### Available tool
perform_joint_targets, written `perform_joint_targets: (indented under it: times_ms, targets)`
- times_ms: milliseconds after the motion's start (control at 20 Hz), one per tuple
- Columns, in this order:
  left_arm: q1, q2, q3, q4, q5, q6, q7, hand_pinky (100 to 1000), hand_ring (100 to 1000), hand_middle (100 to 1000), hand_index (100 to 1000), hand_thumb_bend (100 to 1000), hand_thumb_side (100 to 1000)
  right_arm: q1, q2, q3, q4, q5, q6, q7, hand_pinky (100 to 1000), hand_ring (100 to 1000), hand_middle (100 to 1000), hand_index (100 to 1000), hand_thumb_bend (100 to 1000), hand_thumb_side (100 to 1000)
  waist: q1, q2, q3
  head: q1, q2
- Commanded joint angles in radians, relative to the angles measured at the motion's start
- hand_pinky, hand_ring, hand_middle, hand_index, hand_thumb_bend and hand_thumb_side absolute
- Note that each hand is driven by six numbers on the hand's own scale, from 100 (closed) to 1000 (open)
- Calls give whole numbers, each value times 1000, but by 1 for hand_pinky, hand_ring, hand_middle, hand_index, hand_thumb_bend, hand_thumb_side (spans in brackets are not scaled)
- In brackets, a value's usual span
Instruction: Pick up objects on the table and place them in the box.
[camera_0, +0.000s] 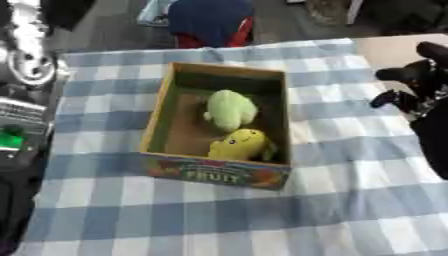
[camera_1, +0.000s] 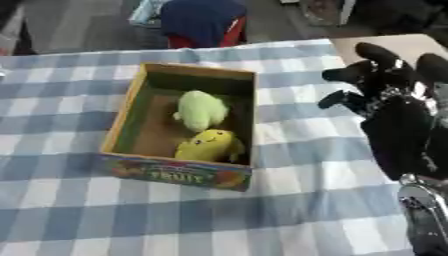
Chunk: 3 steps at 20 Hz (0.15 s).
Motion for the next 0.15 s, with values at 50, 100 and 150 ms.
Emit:
perform_joint_targets:
  times_ms: [50,100,150]
  targets:
    - [45,61,55,-61,185,-56,159,377,757,705,935,314,927,-5,-32,-14,-21,-13,-13,-6,579,772,620,849,100,1000,-3,-21,8,-2,6]
    - [71,68,67,-64,225,-93,205,376,754,703,932,322,919,-5,-34,-15,-21,-14,-15,-8,579,773,621,848,100,1000,-3,-21,12,0,7]
    - [102,72,82,-65,258,-133,247,378,754,701,930,326,916,-4,-35,-17,-21,-14,-18,-9,579,773,621,848,100,1000,-3,-20,18,1,7]
